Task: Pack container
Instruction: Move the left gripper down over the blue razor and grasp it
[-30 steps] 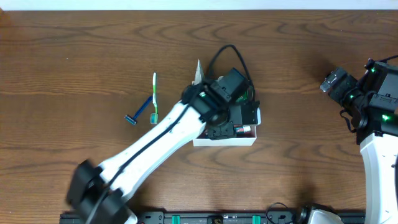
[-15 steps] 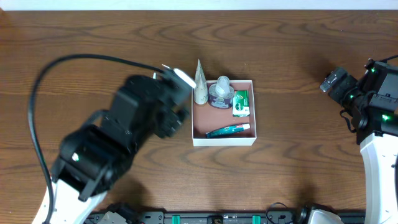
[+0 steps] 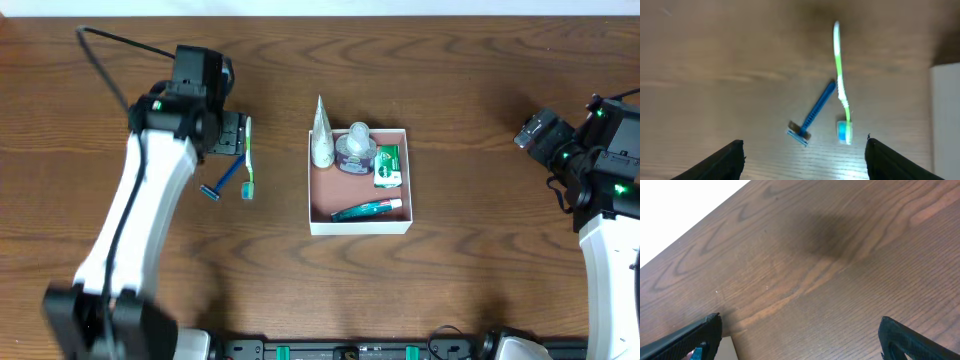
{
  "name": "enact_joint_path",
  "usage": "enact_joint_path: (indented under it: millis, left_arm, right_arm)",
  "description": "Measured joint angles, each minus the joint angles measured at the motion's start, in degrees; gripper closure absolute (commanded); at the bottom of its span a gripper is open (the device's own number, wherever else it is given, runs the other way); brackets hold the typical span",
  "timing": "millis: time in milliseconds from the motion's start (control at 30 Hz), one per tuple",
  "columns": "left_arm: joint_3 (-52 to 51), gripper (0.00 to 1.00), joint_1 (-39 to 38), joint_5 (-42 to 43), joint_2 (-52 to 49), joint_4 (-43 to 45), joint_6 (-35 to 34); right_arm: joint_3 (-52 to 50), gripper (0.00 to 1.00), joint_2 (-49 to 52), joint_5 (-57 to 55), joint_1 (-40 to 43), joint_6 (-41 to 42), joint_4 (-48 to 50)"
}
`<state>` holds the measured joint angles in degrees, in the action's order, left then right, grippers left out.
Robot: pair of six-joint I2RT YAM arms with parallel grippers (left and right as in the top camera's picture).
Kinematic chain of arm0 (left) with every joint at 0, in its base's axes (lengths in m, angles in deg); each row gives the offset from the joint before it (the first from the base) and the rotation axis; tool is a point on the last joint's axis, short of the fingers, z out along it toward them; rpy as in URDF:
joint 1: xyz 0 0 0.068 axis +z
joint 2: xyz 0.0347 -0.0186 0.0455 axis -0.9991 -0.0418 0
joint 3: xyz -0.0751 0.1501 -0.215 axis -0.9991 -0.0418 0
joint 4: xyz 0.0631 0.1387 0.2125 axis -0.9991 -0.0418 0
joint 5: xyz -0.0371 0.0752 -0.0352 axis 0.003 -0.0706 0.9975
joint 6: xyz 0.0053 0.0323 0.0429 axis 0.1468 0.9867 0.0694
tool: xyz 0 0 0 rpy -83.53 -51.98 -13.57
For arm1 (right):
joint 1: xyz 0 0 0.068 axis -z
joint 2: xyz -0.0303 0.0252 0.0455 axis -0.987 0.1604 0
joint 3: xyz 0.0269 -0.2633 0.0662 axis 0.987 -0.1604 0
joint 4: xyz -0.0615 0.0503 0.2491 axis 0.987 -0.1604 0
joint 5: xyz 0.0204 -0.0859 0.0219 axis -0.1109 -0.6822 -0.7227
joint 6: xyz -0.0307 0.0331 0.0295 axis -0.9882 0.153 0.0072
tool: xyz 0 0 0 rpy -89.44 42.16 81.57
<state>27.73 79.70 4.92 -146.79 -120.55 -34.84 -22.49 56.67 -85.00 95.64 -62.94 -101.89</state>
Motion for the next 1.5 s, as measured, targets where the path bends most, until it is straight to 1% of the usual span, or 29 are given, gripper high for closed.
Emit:
enact_joint_path:
  millis: [100,233,367,600,867,1267,1367,1500]
  left_arm:
    - [-0.1,0.24,1.8,2.7,-5.8,-1.5,1.3]
    - [-0.3,0.24,2.9,4.8,-11.0,-4.3,3.8]
    - [-0.6,0.24,3.0,5.9,-13.2,-5.1,6.3]
    - [-0.7,0.24,3.1,6.2,-15.5,-4.5,12.6]
    - [-0.7,0.25,3.7,6.2,-22.1,-2.3,15.0]
    - [-0.7,0.26,4.2,6.6,-23.1,3.0,17.5]
    - [-0.7,0.29,5.0,6.6,-23.1,3.2,17.7]
    - [-0.7,0.29,5.8,6.8,-23.1,3.5,17.7]
  right_arm:
    - [0.0,0.01,0.0,0.0,0.0,0.0,0.0]
    - [0.0,0.01,0.0,0.0,0.0,0.0,0.0]
    - [0.0,0.01,0.0,0.0,0.0,0.0,0.0]
    - [0.0,0.01,0.0,0.0,0.0,0.0,0.0]
    - [0.0,0.01,0.0,0.0,0.0,0.0,0.0]
    - [0.0,0.01,0.0,0.0,0.0,0.0,0.0]
    - [0.0,0.01,0.0,0.0,0.0,0.0,0.0]
    - [0.0,0.01,0.0,0.0,0.0,0.0,0.0]
